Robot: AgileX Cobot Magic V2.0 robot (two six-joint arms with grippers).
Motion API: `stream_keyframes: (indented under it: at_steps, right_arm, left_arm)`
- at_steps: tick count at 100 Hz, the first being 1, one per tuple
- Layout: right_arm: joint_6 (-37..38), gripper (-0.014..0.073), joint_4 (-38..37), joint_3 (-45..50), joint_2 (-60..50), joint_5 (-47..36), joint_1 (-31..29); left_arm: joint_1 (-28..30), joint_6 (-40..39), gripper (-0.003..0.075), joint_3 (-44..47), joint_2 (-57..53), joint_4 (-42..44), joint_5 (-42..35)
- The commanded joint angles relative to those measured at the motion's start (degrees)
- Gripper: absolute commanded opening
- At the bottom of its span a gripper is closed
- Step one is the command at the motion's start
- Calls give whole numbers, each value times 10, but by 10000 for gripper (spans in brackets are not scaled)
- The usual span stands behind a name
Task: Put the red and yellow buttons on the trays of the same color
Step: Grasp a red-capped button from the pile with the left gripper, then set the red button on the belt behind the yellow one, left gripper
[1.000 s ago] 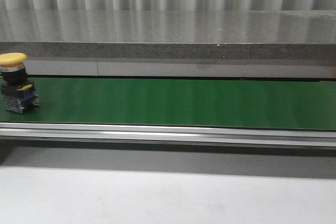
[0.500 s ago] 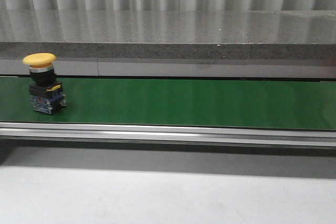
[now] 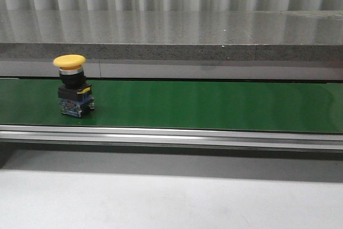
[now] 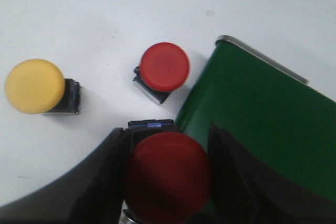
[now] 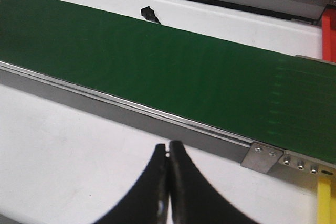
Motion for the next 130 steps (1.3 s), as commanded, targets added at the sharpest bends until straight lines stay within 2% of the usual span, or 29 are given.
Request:
stream_keyframes:
  at_steps: [1,26,36,55,72,77,87,97,101,108,123,130]
  right_arm:
    - [-6,-58,-1,-14,4,-39,1]
    - [-6,-58,0,-14,4,-39,1]
    - [-6,-58,0,-14,4,-39,1]
    - [-6,-58,0,-14,4,-39,1]
    - [-6,-58,0,-14,4,-39,1]
    - [-6,-58,0,-14,4,-39,1]
    - [-6,-58,0,-14,4,-39,1]
    - [-6,-58,0,-14,4,-49,1]
    - [-6,-58,0,-14,4,-52,1]
    - [-6,-58,0,-14,4,-57,1]
    - [-6,-58,0,-16,7,-90,1]
    - [-6,-58,0,-21,19,-89,7]
  left_arm:
    - [-21,1,153,-18,-46,4,-18]
    - [-84,1,154,-18,-48,0,-3]
    - [-92,1,183,-18,-32,-12,-3]
    - [-92,12,386,-18,-16,-27,-4]
    - [-92,12,532,-18,-16,-27,-5]
    - [-93,12,559,-18,-21,-27,-7]
    - [-101,27,549,-18,-42,-19,-21]
    - [-127,43,516,-18,-78,-6,-38]
    - [-139,43,474,-17,-95,8,-43]
    - [-170,43,352,-11,-126,34,-48]
    - [-242,43,-1,24,-192,71,-50]
    - [-268,44,-20,46,-220,77,-47]
